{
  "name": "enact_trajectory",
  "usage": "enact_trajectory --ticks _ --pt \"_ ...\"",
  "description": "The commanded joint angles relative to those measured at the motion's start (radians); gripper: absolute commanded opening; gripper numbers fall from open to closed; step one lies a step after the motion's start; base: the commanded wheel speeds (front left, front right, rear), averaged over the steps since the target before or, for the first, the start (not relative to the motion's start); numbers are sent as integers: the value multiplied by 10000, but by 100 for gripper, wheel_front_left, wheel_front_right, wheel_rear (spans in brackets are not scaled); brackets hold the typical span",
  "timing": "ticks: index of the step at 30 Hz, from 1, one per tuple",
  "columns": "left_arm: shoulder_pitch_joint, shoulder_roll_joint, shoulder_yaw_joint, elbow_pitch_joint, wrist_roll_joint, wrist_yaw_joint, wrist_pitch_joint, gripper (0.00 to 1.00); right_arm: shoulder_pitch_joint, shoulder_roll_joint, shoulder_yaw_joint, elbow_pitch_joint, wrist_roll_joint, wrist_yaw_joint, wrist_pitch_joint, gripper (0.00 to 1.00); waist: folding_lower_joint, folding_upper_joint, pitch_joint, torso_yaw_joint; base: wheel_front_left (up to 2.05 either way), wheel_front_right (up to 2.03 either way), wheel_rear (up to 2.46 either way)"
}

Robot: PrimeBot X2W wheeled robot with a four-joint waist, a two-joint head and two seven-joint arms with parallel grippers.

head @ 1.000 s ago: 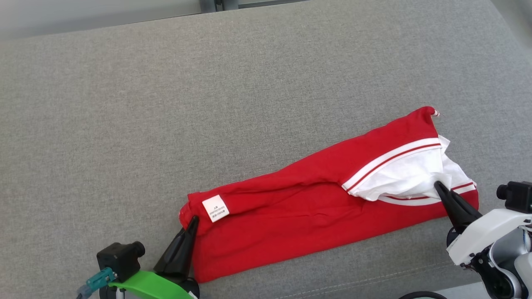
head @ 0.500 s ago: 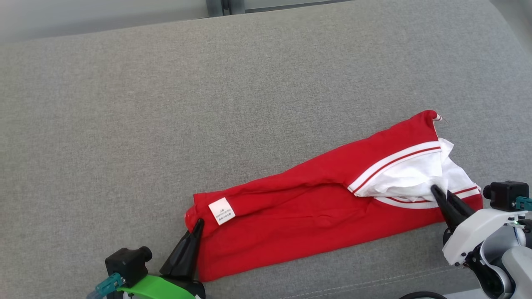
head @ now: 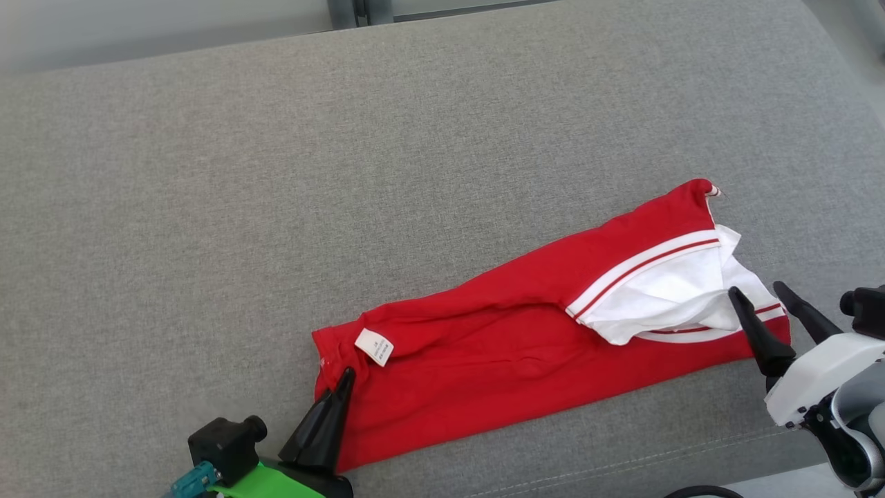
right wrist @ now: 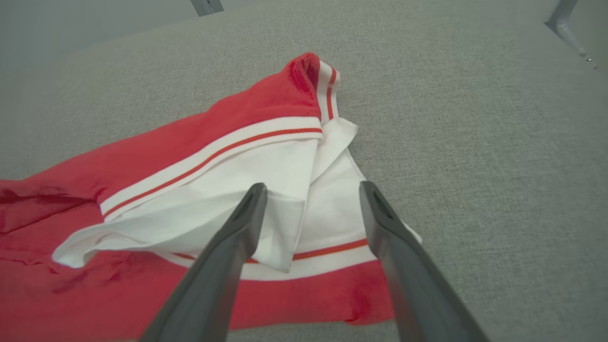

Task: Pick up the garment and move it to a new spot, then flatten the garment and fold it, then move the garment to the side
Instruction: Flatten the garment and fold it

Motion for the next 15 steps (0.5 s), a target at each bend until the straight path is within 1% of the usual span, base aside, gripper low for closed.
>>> enact_trajectory --ticks 1,5,6,9,10,11,13,14,15 --pt "193 55 -21 -49 122 -44 -26 17 154 -58 -119 -116 43 -4 9 100 1 0 -13 -50 0 0 0" --pt "457 116 -87 -163 346 -106 -27 35 455 -97 -503 -512 -54 -4 70 100 1 0 -61 -158 0 0 0" --pt "543 149 -122 -164 398 -126 -27 39 520 -70 -592 -592 -90 -4 100 100 1 0 -71 -177 0 0 0" --pt "698 226 -181 -114 680 -161 -27 45 748 34 -845 -746 -214 -4 189 100 1 0 -98 -182 0 0 0" --pt "735 220 -175 -72 765 -183 -27 49 834 89 -901 -770 -274 -4 202 100 1 0 -108 -172 0 0 0" --pt "776 183 -146 1 800 -199 -27 74 898 149 -931 -795 -319 -4 247 100 1 0 -122 -157 0 0 0" --pt "803 135 -51 204 915 -205 -25 94 996 242 -995 -851 -424 -4 312 100 1 0 -160 -136 0 0 0" --pt "815 94 -4 304 922 -219 -25 100 1037 304 -1027 -874 -460 -4 363 100 1 0 -187 -128 0 0 0" --pt "846 39 51 440 917 -224 -25 100 1072 365 -1047 -893 -512 -4 388 100 1 0 -216 -122 0 0 0"
